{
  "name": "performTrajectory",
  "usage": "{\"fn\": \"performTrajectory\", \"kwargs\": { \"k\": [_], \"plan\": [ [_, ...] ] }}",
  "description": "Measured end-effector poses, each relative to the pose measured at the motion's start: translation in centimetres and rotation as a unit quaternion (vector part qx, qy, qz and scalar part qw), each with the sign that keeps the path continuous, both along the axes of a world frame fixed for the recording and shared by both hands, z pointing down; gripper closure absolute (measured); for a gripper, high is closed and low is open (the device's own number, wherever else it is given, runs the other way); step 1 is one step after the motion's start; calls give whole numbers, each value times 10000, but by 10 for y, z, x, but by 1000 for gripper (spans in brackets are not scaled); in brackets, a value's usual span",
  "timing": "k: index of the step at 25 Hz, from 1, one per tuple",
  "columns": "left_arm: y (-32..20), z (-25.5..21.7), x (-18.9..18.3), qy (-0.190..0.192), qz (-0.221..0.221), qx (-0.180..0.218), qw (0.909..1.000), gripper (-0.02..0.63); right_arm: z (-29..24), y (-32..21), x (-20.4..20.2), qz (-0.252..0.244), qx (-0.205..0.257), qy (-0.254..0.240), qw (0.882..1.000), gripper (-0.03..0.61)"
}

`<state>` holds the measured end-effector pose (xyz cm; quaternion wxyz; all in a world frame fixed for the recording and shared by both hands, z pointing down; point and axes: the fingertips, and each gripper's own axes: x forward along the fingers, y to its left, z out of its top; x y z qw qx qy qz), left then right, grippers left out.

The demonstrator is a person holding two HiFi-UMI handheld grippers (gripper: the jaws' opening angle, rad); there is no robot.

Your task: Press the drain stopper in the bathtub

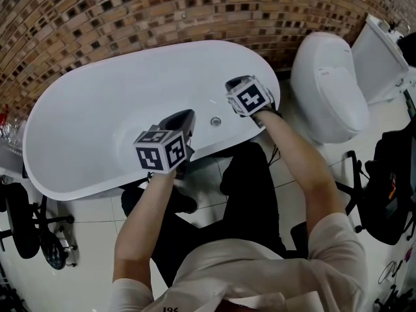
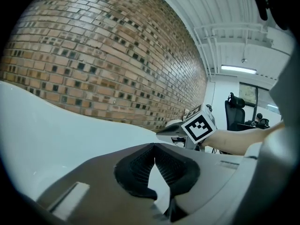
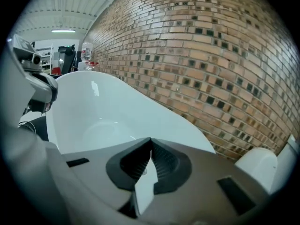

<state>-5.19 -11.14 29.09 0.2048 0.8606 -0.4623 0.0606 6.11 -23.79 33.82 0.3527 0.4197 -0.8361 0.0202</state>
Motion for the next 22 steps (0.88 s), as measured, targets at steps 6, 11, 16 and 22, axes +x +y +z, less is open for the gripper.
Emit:
{"fn": "performTrajectory", "kwargs": {
  "k": [6, 11, 16, 22],
  "plan": [
    [15, -33, -8, -74, -60, 391, 9992, 609, -22, 18, 9, 98, 177, -231, 9995, 566],
    [32, -57, -13, 66, -117, 703, 9974, 609, -48, 36, 8, 114, 311, -645, 9974, 566],
    [50, -68, -7, 99, -74, 906, 9958, 609, -78, 62, -4, -149, 514, -987, 9937, 566],
    [63, -75, -5, 101, -85, 953, 9954, 609, -99, 82, -6, -250, 705, -1112, 9910, 566]
  ]
}}
